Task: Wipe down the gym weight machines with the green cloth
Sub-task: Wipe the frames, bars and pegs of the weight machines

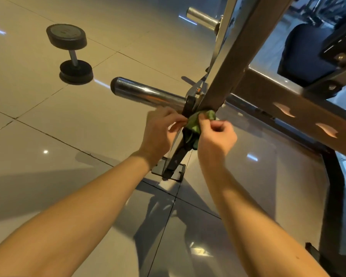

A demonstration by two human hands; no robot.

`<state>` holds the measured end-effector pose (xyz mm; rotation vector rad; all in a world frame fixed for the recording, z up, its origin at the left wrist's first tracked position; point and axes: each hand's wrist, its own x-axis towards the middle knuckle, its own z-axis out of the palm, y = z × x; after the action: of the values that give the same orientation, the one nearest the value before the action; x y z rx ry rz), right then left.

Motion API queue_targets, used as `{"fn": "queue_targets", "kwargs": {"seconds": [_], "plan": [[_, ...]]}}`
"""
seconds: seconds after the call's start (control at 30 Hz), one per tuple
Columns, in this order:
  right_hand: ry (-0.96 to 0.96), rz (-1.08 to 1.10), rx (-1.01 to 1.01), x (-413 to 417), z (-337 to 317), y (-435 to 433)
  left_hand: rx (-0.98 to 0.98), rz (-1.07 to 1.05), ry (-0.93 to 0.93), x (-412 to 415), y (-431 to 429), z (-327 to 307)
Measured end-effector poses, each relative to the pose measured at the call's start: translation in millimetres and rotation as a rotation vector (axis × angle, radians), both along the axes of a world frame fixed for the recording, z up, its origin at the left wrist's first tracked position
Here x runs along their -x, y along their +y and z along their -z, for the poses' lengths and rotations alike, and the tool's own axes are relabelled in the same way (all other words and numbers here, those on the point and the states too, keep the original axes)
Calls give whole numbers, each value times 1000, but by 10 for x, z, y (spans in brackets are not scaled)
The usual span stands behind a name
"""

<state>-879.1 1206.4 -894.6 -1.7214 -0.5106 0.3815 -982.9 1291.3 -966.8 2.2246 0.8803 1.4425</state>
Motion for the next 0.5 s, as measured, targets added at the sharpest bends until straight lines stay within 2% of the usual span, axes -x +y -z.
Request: {"fn": "queue_targets", "kwargs": {"seconds": [0.1,0.33,0.5], "plan": [[-97,-28,-48,-46,0,38,178,161,-86,-3,-69,23],[-81,-155,255,32,932,-90,454,194,-104,-23,-98,239],[-39,-114,174,-46,548,-28,555,238,-95,14,-158,167]]}}
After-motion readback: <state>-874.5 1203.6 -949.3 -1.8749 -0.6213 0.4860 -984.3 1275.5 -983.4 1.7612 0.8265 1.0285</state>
